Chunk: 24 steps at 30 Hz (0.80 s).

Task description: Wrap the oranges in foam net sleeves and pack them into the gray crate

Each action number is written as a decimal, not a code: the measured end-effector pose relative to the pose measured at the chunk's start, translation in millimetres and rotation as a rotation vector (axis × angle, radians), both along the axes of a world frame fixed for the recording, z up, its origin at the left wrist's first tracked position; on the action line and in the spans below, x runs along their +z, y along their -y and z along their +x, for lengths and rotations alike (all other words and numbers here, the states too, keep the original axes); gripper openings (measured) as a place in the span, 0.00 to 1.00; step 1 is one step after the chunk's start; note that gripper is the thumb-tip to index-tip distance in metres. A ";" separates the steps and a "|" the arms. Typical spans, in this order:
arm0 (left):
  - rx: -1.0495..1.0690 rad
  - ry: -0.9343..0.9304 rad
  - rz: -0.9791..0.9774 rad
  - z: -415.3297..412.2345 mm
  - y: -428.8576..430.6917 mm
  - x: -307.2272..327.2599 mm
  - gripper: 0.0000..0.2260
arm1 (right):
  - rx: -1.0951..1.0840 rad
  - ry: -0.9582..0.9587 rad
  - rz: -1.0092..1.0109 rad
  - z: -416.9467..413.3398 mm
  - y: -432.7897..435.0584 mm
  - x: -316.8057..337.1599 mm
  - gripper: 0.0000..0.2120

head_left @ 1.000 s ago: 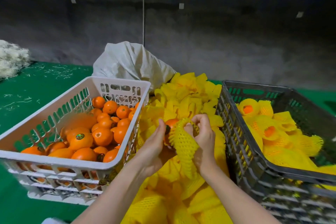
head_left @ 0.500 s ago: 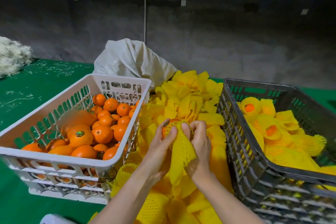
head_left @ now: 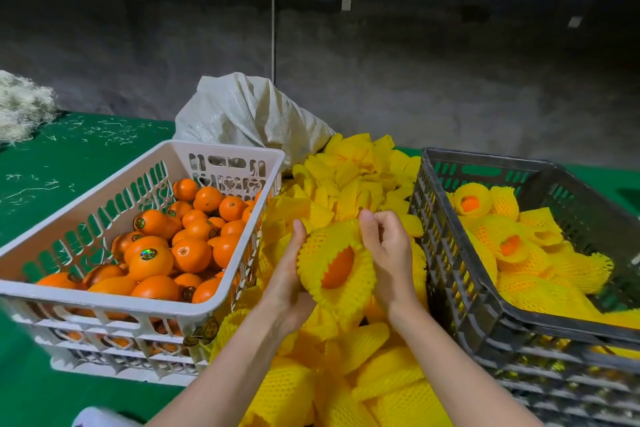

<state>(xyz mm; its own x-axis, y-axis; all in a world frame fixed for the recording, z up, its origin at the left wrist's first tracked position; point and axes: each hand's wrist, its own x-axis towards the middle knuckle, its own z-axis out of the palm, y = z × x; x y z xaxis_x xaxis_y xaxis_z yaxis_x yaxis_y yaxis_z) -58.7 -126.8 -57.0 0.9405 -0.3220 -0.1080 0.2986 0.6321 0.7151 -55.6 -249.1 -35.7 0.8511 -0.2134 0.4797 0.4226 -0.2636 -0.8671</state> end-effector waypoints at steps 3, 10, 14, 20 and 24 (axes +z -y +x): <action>-0.034 -0.013 -0.065 2.7 -0.6 3.8 0.26 | 0.123 -0.115 0.134 0.5 -2.6 -0.6 0.18; 0.085 0.004 -0.011 3.2 2.8 6.6 0.24 | 0.355 -0.289 0.339 -0.5 -1.6 -2.0 0.07; 0.243 0.049 0.257 8.1 -1.3 7.5 0.21 | 0.419 -0.623 0.559 0.8 10.4 -6.0 0.13; 0.781 0.501 0.880 9.1 -2.7 1.6 0.25 | 0.449 -0.626 0.630 -0.2 -15.1 -27.1 0.25; 0.935 0.550 1.035 18.0 -1.9 -7.1 0.24 | 0.295 -0.663 0.647 5.3 -23.4 -35.0 0.27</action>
<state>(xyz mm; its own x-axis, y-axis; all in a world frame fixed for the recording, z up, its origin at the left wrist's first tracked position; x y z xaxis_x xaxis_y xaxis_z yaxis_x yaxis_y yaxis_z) -40.7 -124.9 -64.0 0.7557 0.3980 0.5201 -0.3639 -0.4050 0.8388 -50.3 -225.8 -70.7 0.9678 -0.0017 -0.2518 -0.2316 0.3857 -0.8931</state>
